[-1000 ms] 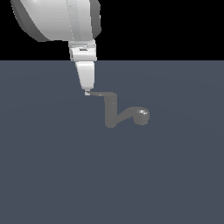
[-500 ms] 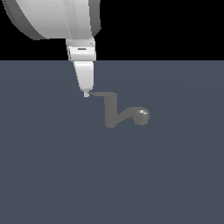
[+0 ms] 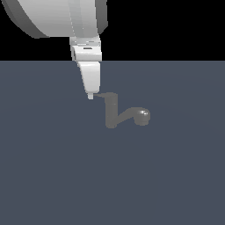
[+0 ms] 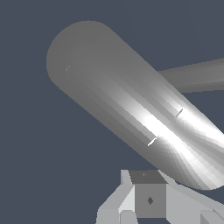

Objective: Turn on the faucet by rotating a designated handle.

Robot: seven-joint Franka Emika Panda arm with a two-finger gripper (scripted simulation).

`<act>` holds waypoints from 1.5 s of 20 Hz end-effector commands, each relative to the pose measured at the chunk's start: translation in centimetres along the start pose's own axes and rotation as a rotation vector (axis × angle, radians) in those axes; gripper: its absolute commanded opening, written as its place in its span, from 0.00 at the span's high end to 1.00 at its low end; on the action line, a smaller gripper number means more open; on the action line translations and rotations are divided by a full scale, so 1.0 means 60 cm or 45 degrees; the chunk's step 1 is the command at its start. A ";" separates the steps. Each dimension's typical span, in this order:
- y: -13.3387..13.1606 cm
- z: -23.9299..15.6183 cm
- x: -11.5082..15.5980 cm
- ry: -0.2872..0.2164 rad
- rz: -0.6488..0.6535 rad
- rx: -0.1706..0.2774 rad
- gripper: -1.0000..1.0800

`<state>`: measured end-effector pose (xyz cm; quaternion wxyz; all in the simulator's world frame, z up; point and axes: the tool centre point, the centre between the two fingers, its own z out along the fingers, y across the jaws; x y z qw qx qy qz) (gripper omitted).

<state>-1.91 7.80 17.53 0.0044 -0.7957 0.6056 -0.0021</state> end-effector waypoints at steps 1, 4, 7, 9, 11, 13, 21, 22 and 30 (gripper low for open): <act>0.021 0.003 0.026 0.003 0.024 -0.009 1.00; 0.037 0.004 0.037 0.002 0.025 -0.010 1.00; 0.054 0.003 0.048 0.002 0.025 -0.011 1.00; 0.066 0.003 0.055 0.003 0.026 -0.012 1.00; 0.055 0.000 0.039 0.001 0.008 -0.004 1.00; 0.060 0.001 0.060 0.001 0.010 -0.005 1.00; 0.079 0.002 0.140 0.002 0.020 -0.009 1.00; 0.082 0.002 0.149 0.002 0.021 -0.010 1.00; 0.071 0.000 0.149 -0.008 -0.026 -0.007 1.00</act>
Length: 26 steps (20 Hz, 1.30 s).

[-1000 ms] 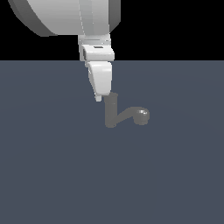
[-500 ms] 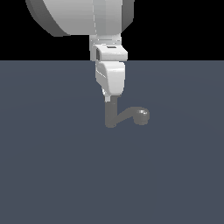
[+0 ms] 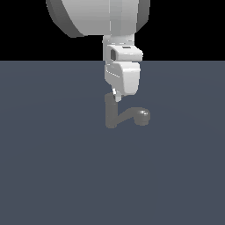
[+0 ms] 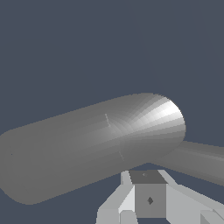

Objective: Turn on the faucet by rotating a designated handle.

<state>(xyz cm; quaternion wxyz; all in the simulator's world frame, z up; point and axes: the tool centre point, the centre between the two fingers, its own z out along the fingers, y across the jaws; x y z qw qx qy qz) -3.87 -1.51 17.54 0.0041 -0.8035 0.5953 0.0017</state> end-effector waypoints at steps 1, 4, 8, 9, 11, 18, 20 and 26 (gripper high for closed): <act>-0.004 0.001 0.014 0.000 0.008 0.000 1.00; -0.010 0.002 0.030 0.001 0.014 -0.001 1.00; -0.019 0.002 0.052 0.003 0.022 -0.002 1.00; -0.021 0.002 0.057 0.003 0.024 -0.002 1.00; -0.025 0.002 0.068 0.004 0.028 -0.002 1.00; -0.039 0.003 0.106 0.006 0.042 -0.004 1.00; -0.043 0.003 0.117 0.007 0.046 -0.004 1.00; -0.053 0.004 0.144 0.009 0.056 -0.005 1.00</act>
